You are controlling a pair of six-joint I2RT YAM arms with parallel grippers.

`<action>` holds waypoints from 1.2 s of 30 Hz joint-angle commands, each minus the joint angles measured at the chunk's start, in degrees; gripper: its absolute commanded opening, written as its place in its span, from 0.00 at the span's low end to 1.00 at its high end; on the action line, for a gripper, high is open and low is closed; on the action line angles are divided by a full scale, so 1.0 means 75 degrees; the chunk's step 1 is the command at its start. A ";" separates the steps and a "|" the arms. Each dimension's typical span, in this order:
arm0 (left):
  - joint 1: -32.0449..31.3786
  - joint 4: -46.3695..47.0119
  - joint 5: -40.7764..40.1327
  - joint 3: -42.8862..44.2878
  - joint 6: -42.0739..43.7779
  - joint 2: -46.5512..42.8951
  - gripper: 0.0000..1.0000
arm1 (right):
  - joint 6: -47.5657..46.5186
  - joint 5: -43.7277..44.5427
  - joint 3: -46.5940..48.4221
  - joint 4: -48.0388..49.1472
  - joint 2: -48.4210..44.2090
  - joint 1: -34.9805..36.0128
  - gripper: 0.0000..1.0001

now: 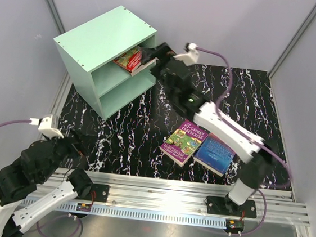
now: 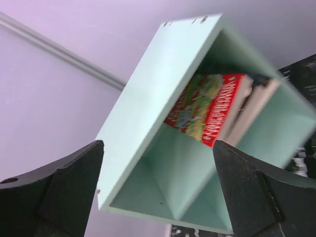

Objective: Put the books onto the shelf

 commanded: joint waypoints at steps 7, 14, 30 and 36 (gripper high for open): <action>-0.0092 0.3539 0.1551 -0.0501 0.0119 0.4119 0.96 | -0.0433 0.0935 -0.3880 -0.4096 -0.4776 -0.1002 1.00; -0.0444 0.6201 0.2385 0.0127 0.0587 0.7809 0.99 | -0.0583 -0.2902 -0.5663 -0.5716 -0.5060 -0.3139 1.00; -0.0702 0.6964 0.4295 0.2228 0.1303 1.2968 0.99 | 0.0343 -0.5656 -0.8195 -0.3000 -0.2999 -0.3268 1.00; -0.0714 0.7643 0.5710 0.2029 0.1186 1.3533 0.99 | 0.0402 -0.5984 -0.8172 -0.2355 -0.2084 -0.3268 1.00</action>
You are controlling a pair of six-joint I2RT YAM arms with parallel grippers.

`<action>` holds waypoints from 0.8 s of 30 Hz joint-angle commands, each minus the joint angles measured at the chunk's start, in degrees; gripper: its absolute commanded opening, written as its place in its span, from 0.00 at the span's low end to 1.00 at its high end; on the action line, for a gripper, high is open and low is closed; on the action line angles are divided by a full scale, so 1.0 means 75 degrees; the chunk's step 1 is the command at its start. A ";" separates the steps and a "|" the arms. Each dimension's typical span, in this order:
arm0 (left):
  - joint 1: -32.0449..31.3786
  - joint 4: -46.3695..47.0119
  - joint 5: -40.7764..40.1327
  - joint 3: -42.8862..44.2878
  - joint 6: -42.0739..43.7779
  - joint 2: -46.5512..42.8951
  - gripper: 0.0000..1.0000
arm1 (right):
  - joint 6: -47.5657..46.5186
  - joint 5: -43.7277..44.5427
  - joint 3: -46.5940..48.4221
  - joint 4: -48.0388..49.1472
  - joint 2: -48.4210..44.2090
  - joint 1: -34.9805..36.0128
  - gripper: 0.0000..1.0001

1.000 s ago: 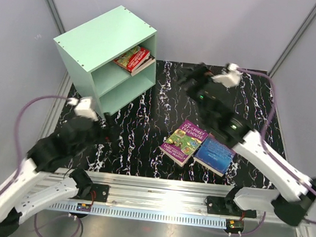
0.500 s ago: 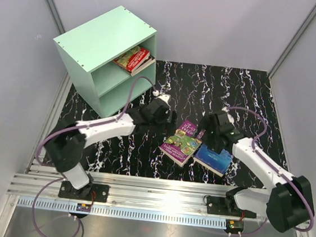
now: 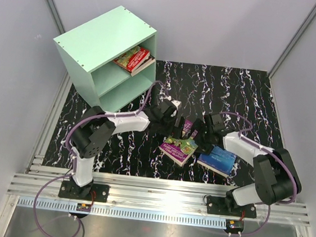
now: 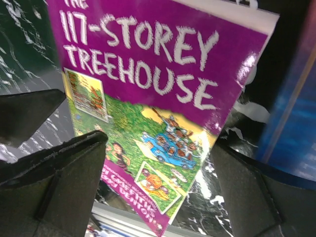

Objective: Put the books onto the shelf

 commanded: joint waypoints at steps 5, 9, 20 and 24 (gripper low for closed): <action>-0.0146 0.2246 0.3632 -0.0634 -0.0688 0.0173 0.99 | 0.0026 -0.0368 -0.0190 0.0572 0.0705 0.0098 1.00; -0.0227 0.3324 0.4714 -0.1208 -0.1135 -0.0389 0.99 | 0.0038 -0.0310 -0.0201 0.0608 0.0716 0.0098 1.00; -0.0497 0.5845 0.5372 -0.2135 -0.2623 0.0113 0.99 | 0.0705 -0.0720 -0.1233 0.2424 -0.0781 0.0098 0.61; -0.0637 0.6069 0.5349 -0.2159 -0.2764 0.0231 0.99 | 0.0577 -0.0275 -0.1186 0.1970 -0.1544 0.0098 0.55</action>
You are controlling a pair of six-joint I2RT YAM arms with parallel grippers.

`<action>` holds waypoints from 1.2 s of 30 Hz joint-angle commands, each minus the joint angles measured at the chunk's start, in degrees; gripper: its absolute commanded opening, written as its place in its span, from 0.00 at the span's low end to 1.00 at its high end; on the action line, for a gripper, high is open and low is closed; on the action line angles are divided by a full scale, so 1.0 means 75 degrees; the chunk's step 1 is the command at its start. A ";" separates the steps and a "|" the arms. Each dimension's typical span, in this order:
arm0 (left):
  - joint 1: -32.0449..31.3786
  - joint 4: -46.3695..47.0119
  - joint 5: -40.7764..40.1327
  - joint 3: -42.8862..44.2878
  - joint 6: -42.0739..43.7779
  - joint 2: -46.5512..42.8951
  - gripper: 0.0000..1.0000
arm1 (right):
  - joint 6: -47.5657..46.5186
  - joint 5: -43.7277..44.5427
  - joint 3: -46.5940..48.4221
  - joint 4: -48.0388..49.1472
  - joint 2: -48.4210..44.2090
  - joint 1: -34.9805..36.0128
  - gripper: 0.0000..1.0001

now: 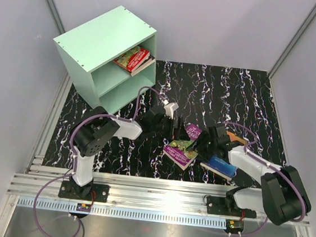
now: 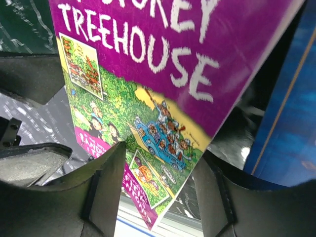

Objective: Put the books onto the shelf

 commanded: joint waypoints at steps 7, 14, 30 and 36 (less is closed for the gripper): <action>-0.1081 0.0764 0.2347 -0.0040 -0.1018 0.0097 0.99 | 0.0102 0.0584 0.0152 0.0860 -0.1421 0.0148 0.11; -0.1081 -0.0160 0.1798 -0.0063 -0.0457 -0.0477 0.99 | -0.0226 0.0877 0.0350 -0.0064 -0.2405 0.0148 0.00; -0.0425 -0.1836 0.0589 -0.0930 0.0177 -0.2690 0.99 | -0.0344 -0.0059 0.0328 0.0752 -0.3508 0.0148 0.00; -0.0214 -0.4581 -0.0872 -0.0441 0.0668 -0.4725 0.99 | -0.0543 -0.0235 0.0573 0.1246 -0.3123 0.0159 0.00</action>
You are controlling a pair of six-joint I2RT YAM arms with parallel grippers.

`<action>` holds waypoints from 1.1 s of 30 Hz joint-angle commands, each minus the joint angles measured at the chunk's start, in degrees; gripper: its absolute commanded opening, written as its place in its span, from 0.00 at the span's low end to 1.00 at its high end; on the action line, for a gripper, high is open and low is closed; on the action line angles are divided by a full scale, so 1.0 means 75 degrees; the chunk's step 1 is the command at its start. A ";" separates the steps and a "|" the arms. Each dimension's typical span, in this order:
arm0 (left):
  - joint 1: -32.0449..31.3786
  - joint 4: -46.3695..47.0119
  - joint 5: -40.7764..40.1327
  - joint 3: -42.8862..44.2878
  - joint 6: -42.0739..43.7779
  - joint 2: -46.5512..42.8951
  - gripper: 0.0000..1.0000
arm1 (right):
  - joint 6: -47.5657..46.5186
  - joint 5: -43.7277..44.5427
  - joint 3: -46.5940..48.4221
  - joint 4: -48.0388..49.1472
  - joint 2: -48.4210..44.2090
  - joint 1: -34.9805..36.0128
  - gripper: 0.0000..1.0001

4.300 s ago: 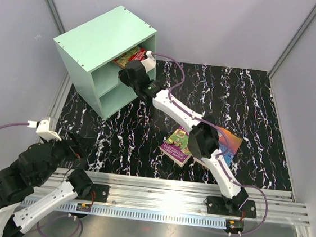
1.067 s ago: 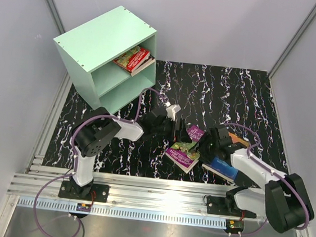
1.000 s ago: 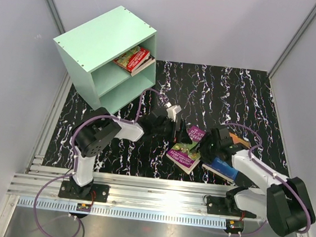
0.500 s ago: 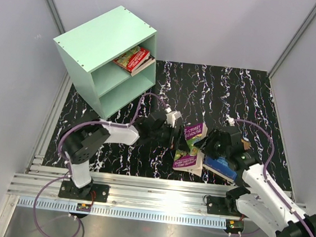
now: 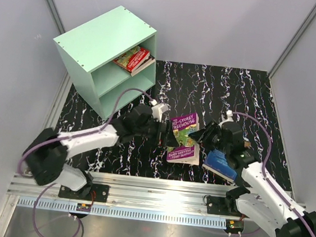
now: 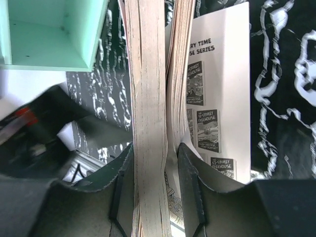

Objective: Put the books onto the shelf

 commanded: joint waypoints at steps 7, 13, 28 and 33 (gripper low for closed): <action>0.0054 -0.5289 -0.3669 0.1930 0.1112 -0.3531 0.99 | 0.0796 -0.0800 0.0767 0.3294 0.1878 0.0049 0.00; 0.0066 -0.7388 -0.6010 0.2424 0.1229 -0.5477 0.99 | 0.1441 -0.1116 0.1879 0.5135 0.4069 0.0049 0.00; 0.0054 -0.9558 -0.8638 0.2167 0.1265 -0.7740 0.99 | 0.2603 -0.1457 0.6870 0.6369 0.9239 0.0739 0.00; 0.0054 -0.9476 -0.8710 0.2121 0.1499 -0.8209 0.99 | 0.2673 -0.1457 0.8266 0.6004 1.0516 0.1021 0.00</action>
